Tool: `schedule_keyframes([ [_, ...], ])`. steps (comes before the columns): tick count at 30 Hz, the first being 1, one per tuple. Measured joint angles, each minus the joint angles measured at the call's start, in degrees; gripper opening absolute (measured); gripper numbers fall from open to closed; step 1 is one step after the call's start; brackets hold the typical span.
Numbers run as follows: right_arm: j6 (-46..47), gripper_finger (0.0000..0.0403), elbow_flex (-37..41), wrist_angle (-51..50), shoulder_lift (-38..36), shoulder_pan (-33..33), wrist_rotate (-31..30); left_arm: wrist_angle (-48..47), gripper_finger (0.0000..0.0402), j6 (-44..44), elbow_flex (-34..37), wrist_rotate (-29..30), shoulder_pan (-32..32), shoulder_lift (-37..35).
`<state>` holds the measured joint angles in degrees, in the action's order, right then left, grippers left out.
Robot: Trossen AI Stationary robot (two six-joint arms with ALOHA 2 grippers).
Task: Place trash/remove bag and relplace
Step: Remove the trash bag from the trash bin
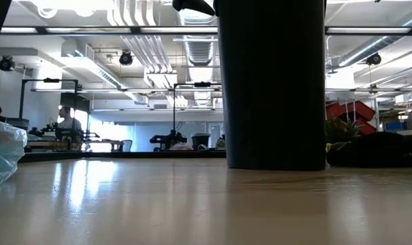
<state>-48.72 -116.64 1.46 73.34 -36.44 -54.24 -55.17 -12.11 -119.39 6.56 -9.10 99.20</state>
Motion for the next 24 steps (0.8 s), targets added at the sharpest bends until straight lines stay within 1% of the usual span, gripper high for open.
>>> schedule_keyframes([
  [1,-0.4,0.0,-0.2,0.7,0.2,0.0,1.1,0.0,0.039,0.2,0.0,0.0,0.0,0.0],
  [3,-0.4,0.0,-0.3,0.3,0.3,0.0,0.7,-0.2,0.039,1.1,0.0,0.3,0.0,0.0],
  [6,3.8,0.0,-0.2,-3.4,0.5,0.0,-3.7,0.5,0.039,1.1,0.7,0.9,0.0,0.1],
  [9,10.5,0.0,-0.2,-12.4,1.0,0.0,-9.7,2.8,0.039,-0.2,1.8,2.0,0.0,0.7],
  [12,19.6,0.0011,-0.2,-26.6,1.7,-0.7,-14.8,3.9,0.039,-0.4,2.3,2.0,0.1,1.4],
  [14,28.1,0.0033,-0.1,-34.1,2.0,-2.5,-14.9,3.5,0.039,-0.4,2.3,2.0,0.3,1.6],
  [16,35.5,0.0064,-0.6,-37.9,1.9,-5.2,-14.5,3.1,0.039,-0.4,2.3,2.0,0.3,1.6],
  [19,41.9,0.0119,-1.0,-43.5,0.8,-11.2,-14.5,3.1,0.039,-0.4,2.3,2.0,0.4,1.1],
  [21,48.2,0.0151,-1.1,-49.4,-0.1,-16.2,-12.7,2.9,0.039,-0.4,2.3,2.0,0.3,0.7],
  [22,52.5,0.0165,-1.1,-53.1,-0.4,-18.3,-11.0,2.9,0.039,-0.4,2.3,2.0,0.3,0.5],
  [24,62.4,0.0185,-1.0,-61.4,-0.5,-21.4,-9.6,2.9,0.039,-0.5,2.3,2.0,0.3,0.2],
])
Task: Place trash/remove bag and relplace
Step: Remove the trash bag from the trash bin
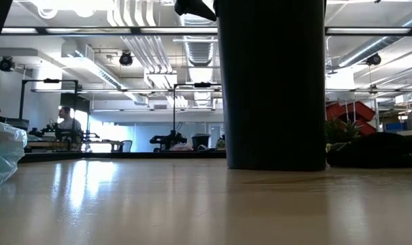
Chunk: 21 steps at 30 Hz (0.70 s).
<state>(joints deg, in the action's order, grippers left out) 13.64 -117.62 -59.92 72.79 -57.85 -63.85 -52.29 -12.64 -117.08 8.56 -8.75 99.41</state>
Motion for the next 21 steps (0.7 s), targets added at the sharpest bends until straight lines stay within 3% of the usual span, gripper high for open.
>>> schedule_keyframes([
  [7,33.4,0.0202,0.2,-30.1,0.6,-3.8,0.0,-0.1,0.039,-0.8,0.0,0.0,0.0,0.0],
  [17,22.6,0.0203,2.6,-29.8,-0.6,-4.0,2.8,0.4,0.039,-7.3,0.0,0.1,0.1,0.0],
  [21,17.7,0.0189,3.6,-30.0,-0.7,-4.0,0.3,0.5,0.039,-9.9,0.0,1.1,0.2,0.0],
])
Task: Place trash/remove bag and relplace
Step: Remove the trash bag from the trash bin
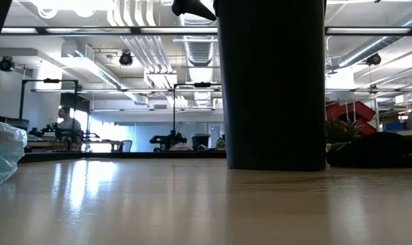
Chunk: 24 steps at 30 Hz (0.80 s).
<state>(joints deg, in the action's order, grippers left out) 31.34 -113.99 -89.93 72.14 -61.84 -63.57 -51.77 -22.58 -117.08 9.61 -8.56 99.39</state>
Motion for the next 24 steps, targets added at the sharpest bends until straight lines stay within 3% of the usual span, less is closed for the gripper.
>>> schedule_keyframes([
  [4,-6.0,0.0153,0.7,0.0,0.0,1.7,-1.1,0.5,0.039,-1.2,0.0,0.5,0.0,0.0],
  [11,-14.6,0.0046,1.1,0.1,0.0,5.7,-1.1,4.1,0.039,-2.0,0.0,0.6,0.7,0.0],
  [13,-17.4,0.0016,1.1,1.2,0.1,7.3,-3.1,4.5,0.039,-2.0,0.0,0.5,0.7,0.0],
  [16,-26.4,0.0007,1.1,5.6,0.4,9.9,-8.1,5.2,0.039,-1.6,0.0,0.6,0.7,0.0],
  [20,-47.9,0.0007,0.7,24.6,0.4,14.2,-14.0,5.9,0.039,-0.2,0.0,0.6,0.7,0.0],
  [24,-79.7,0.0002,0.5,57.8,0.5,17.5,-11.0,6.5,0.039,2.2,0.0,0.5,0.8,0.0],
])
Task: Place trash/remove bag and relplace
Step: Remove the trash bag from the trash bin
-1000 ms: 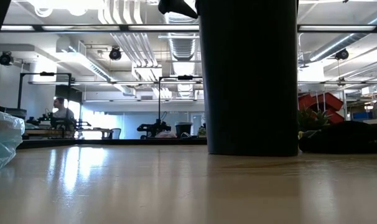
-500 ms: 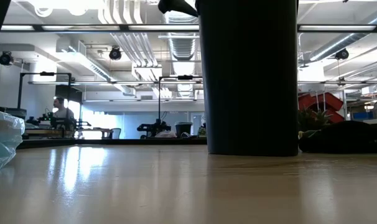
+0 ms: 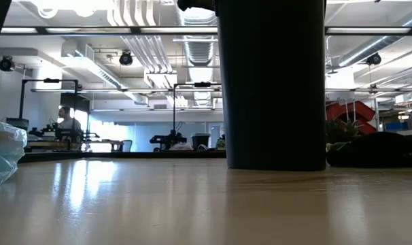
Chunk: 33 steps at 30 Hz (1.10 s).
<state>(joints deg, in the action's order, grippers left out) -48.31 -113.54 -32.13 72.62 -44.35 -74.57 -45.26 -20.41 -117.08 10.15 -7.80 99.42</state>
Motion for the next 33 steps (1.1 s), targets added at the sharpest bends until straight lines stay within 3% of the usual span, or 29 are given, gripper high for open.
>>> schedule_keyframes([
  [2,-12.1,0.0002,0.0,16.4,0.0,0.1,5.3,0.7,0.039,1.9,0.0,0.0,0.4,0.0],
  [4,-18.4,0.0001,0.0,27.0,-0.1,0.1,10.6,1.5,0.039,4.3,0.0,0.0,1.1,0.0],
  [7,-18.9,0.0001,-0.7,28.2,-0.8,0.1,14.7,2.0,0.039,8.4,0.0,-0.1,2.4,-0.7],
  [10,-11.7,0.0,-0.9,22.6,-1.7,-0.5,19.2,3.6,0.039,12.5,0.0,-0.1,3.5,-1.6],
  [15,8.6,0.0,-1.5,12.0,-2.8,-0.9,36.6,4.2,0.039,16.7,0.0,-0.1,3.7,-1.9],
  [18,15.7,0.0,-1.6,9.6,-2.7,-0.9,42.3,4.6,0.039,20.3,0.0,-0.1,3.8,-1.9],
  [27,30.6,0.0,-1.6,-0.3,-2.2,-0.9,44.5,9.3,0.039,39.1,0.0,-0.1,8.3,-1.5],
  [33,30.8,0.0,-1.7,-0.3,-1.7,-0.9,44.6,9.6,0.039,39.0,0.0,-0.9,10.7,-0.9],
])
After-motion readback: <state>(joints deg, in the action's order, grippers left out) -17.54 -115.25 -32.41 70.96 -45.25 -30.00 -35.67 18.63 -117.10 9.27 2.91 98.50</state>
